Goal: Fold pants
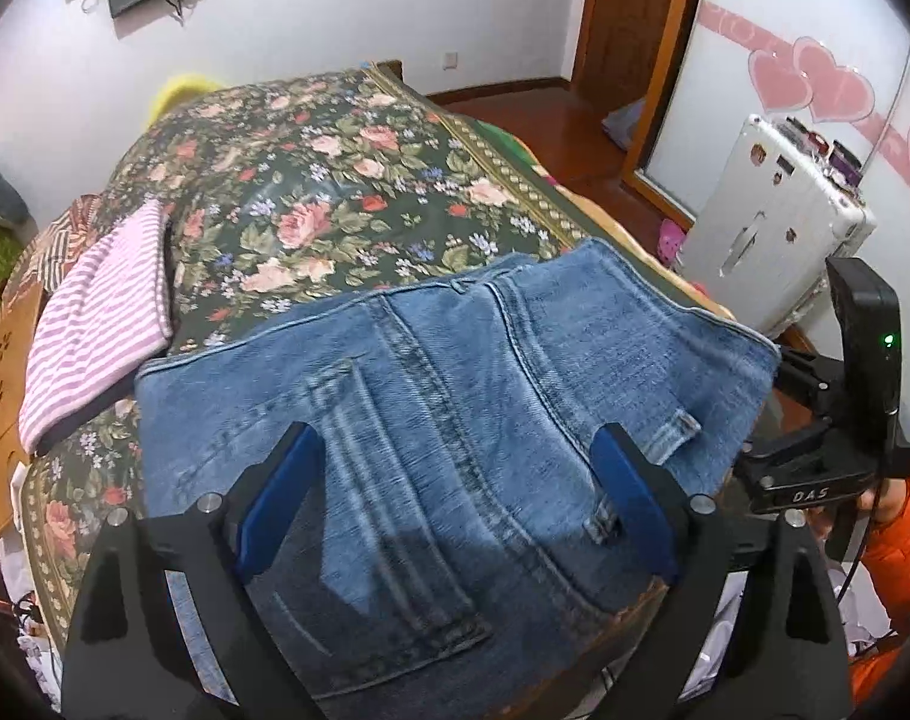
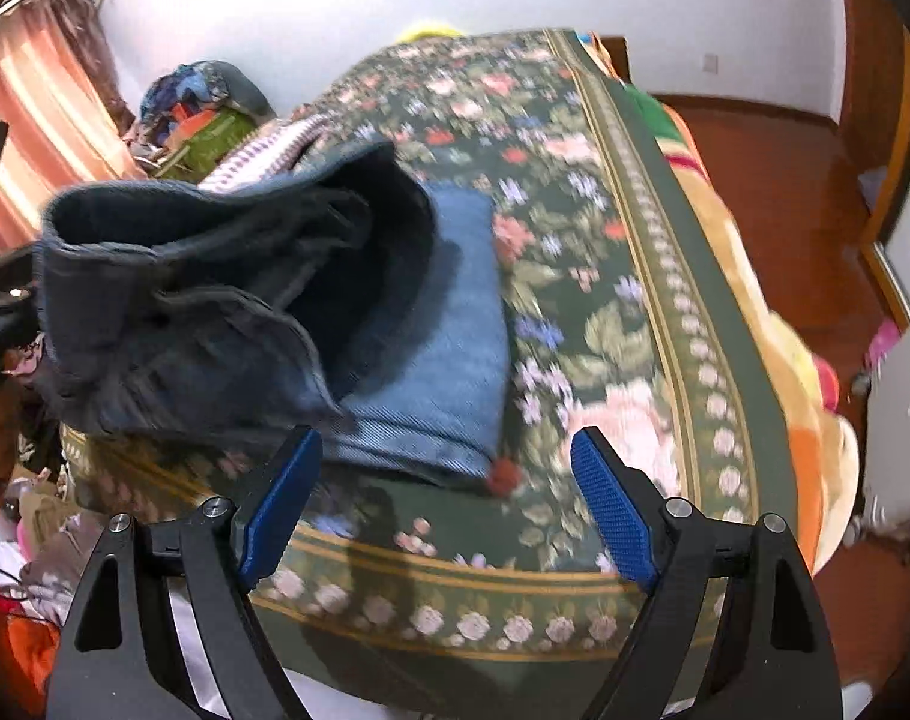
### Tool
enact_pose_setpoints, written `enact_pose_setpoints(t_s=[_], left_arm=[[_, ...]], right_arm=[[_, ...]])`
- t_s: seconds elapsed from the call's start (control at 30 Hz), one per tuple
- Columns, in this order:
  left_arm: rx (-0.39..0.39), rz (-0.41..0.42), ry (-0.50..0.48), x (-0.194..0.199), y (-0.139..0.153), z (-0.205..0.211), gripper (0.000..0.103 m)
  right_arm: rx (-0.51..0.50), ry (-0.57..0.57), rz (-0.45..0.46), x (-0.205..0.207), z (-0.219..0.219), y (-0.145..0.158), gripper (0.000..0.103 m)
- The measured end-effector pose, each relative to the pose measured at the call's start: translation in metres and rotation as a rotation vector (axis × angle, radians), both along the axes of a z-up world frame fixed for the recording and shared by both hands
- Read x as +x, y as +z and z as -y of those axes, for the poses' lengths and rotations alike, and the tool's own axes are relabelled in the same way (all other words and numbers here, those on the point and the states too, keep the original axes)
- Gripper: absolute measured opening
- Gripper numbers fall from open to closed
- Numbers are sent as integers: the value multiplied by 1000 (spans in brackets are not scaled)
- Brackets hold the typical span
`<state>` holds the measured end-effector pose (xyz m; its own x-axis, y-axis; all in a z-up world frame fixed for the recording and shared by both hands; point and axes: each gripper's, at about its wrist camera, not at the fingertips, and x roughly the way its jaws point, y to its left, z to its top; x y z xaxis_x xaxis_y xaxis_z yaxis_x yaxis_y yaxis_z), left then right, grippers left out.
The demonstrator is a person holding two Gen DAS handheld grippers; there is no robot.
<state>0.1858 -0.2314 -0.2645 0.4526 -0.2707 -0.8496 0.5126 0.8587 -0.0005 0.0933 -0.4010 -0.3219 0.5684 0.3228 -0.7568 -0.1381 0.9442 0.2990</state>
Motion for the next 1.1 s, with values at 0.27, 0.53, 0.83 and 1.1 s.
enact_pose_setpoints(t_s=[0.27, 0.53, 0.83, 1.1], left_arm=[[-47, -45, 16, 5, -18, -4, 96], [-65, -32, 34, -1, -20, -7, 95], [-126, -37, 50, 0, 0, 9, 84], [-164, -40, 90, 29, 0, 30, 84]], right_arm=[[43, 15, 38, 12, -15, 2, 83], [56, 30, 103, 21, -29, 14, 74], [39, 32, 166, 33, -36, 42, 50], [24, -40, 168, 55, -10, 49, 47]])
